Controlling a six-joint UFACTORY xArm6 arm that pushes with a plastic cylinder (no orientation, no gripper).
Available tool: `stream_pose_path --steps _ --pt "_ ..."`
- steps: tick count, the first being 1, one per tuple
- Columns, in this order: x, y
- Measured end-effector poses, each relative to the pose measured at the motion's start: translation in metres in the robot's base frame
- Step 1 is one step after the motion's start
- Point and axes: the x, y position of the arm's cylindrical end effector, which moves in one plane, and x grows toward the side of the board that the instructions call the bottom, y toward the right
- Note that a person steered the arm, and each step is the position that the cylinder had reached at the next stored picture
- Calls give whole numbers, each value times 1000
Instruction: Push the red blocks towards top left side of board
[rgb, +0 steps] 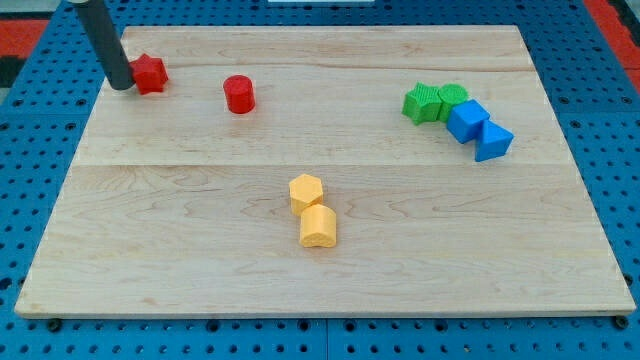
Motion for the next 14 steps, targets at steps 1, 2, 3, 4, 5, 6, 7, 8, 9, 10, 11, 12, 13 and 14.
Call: stream_pose_path --steps 1,2,3,4,5,6,7,8,9,10,11,12,13,14 --pt "18 -9" --pt "11 21" --pt "-3 51" --pt "-35 41" --pt "-46 67" --pt "-37 159" --pt "-5 199" --pt "7 196" --pt "9 157" --pt "3 153" --pt "28 156" --pt "-18 101" --pt "-57 94" --pt "-25 154"
